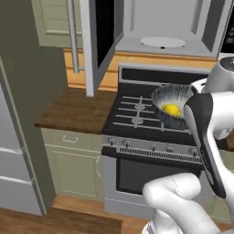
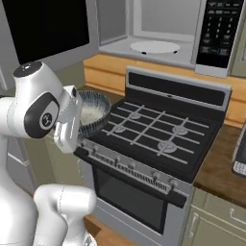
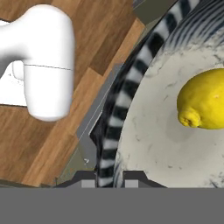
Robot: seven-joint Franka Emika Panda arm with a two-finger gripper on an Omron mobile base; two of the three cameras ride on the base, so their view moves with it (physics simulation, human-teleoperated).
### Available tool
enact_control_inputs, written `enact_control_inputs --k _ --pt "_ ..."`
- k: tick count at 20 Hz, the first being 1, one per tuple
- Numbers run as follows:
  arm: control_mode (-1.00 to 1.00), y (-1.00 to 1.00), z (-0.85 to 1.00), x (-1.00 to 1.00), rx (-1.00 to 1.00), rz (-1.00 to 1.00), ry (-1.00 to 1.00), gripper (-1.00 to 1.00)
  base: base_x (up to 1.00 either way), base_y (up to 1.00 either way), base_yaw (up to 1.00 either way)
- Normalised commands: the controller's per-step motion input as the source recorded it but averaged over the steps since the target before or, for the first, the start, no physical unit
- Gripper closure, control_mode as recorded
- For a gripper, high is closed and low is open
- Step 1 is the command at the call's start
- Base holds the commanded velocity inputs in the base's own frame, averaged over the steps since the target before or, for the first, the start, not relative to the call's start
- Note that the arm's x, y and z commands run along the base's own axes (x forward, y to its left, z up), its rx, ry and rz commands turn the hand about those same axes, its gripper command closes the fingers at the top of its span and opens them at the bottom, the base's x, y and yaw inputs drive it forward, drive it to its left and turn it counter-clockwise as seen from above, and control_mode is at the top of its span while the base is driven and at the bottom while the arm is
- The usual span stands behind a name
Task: Pick the lemon from the sink and place it in the bowl. Then pick the bowl and place it in the microwave. Then close the microwave door and press the start button.
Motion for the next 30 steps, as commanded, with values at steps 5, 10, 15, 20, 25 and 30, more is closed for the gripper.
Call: enact_control_inputs --k 5,10,15,20,25,30 --pt "1.00 0.00 0.00 0.00 0.00 0.00 0.00 1.00 0.51 -0.04 0.24" --pt "1.00 0.00 0.00 0.00 0.00 0.00 0.00 1.00 0.46 -0.15 0.16" --pt "1.00 0.00 0.00 0.00 0.00 0.00 0.00 1.00 0.22 -0.25 0.21" --pt "1.00 0.00 0.00 0.00 0.00 0.00 0.00 1.00 0.00 -0.50 0.24" --pt "1.00 0.00 0.00 0.00 0.00 0.00 0.00 1.00 0.06 -0.34 0.06" --pt "1.00 0.00 0.00 0.00 0.00 0.00 0.00 1.00 0.34 -0.08 -0.08"
